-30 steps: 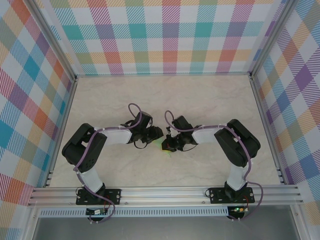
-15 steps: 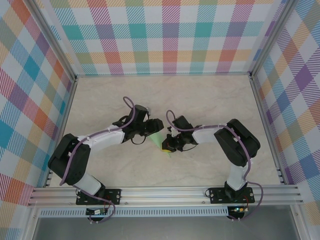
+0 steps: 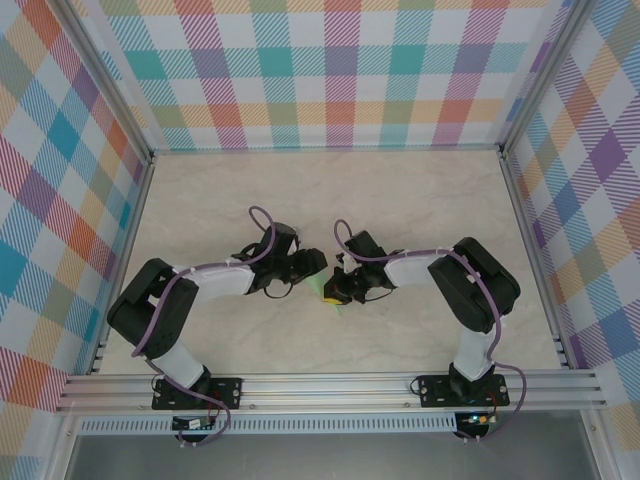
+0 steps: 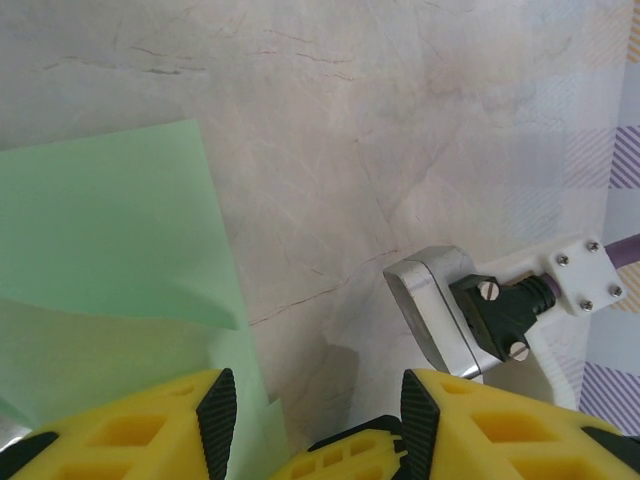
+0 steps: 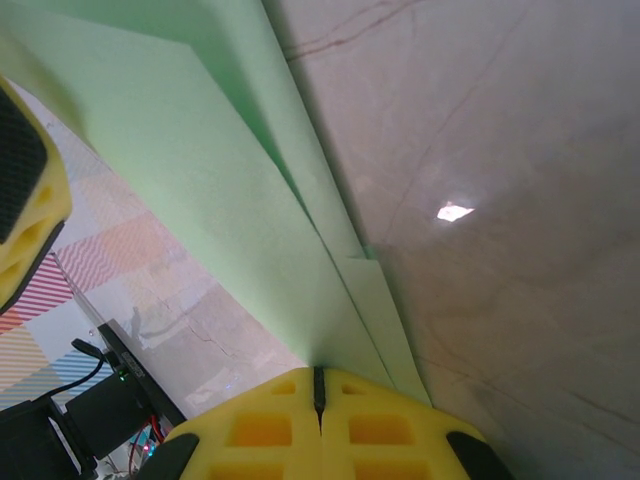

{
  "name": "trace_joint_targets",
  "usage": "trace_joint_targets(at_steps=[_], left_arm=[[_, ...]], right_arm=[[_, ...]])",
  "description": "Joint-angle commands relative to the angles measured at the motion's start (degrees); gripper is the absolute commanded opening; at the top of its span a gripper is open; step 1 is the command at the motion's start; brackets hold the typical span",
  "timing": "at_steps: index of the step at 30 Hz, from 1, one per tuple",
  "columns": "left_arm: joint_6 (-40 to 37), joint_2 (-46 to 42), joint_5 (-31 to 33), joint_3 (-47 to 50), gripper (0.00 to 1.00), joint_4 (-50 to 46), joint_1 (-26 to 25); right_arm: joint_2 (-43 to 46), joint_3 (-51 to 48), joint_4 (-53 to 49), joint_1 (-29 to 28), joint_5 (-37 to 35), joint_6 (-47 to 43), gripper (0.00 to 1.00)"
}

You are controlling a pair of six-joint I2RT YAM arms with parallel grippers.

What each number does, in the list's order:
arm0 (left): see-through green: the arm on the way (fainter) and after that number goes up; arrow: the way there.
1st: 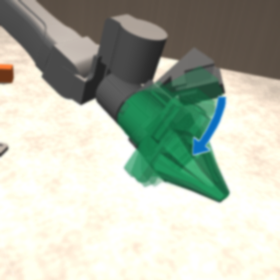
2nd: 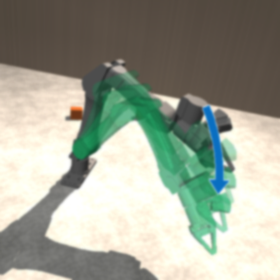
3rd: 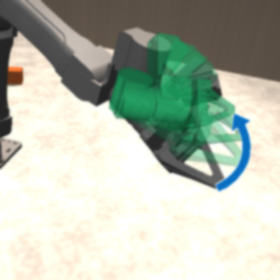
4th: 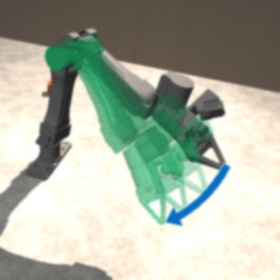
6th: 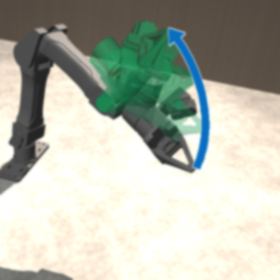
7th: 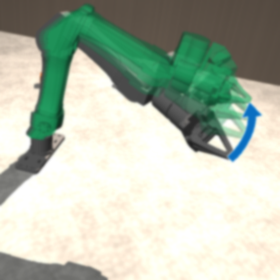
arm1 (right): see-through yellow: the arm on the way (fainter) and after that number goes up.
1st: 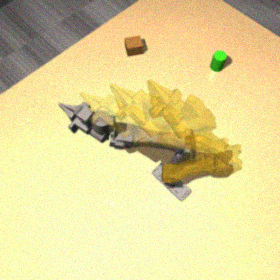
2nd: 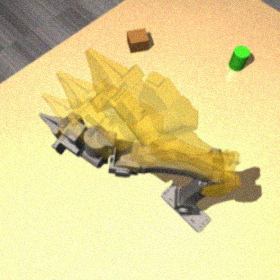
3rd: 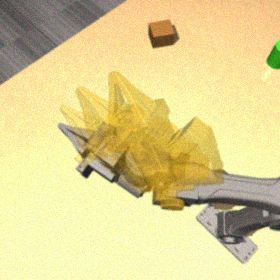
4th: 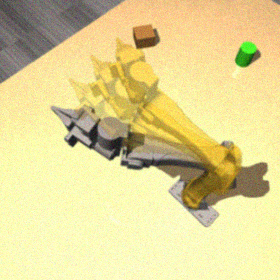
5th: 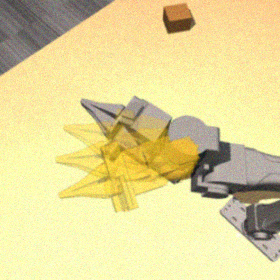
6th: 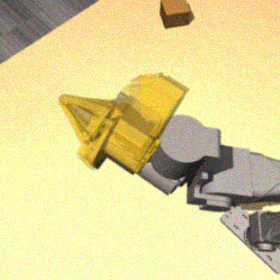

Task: Fold a paper plane with a square sheet of paper (pick it up from the middle)
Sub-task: Fold the wing for the fifth time at the center of the table.

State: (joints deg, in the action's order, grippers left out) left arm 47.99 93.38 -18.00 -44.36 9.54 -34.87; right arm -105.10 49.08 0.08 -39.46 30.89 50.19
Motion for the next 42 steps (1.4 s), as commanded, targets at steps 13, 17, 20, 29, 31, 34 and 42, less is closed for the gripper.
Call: trace_joint_targets(at_steps=[13, 17, 20, 29, 31, 34, 42], left_arm=[[-0.3, 7.4, 5.4, 0.3, 0.46, 1.2, 0.0], [-0.6, 8.8, 4.6, 0.0, 0.46, 1.7, 1.7], [-2.1, 9.0, 4.2, -1.0, 0.46, 0.1, 3.1], [-7.4, 9.8, 1.6, -3.1, 0.47, -2.9, 8.6], [-8.6, 10.1, 0.6, -3.6, 0.47, -3.3, 9.7], [-9.5, 10.5, -0.6, -4.3, 0.47, -3.7, 11.4], [-11.6, 11.9, -2.8, -5.7, 0.47, -4.7, 15.3]], right_arm=[[-1.3, -4.0, -6.3, 0.1, -6.5, 3.2, 0.0], [-1.0, -5.0, -6.7, 0.1, -7.1, 3.4, 0.0], [-0.8, -5.5, -7.6, 0.1, -7.7, 3.3, 0.0], [-0.7, -5.4, -8.8, 0.1, -7.8, 2.3, 0.0], [-0.9, -5.2, -8.8, 0.1, -7.6, 2.1, 0.0], [-1.3, -5.3, -8.3, 0.1, -7.0, 2.3, 0.0], [-1.5, -4.7, -7.7, 0.1, -6.1, 2.5, 0.0]])
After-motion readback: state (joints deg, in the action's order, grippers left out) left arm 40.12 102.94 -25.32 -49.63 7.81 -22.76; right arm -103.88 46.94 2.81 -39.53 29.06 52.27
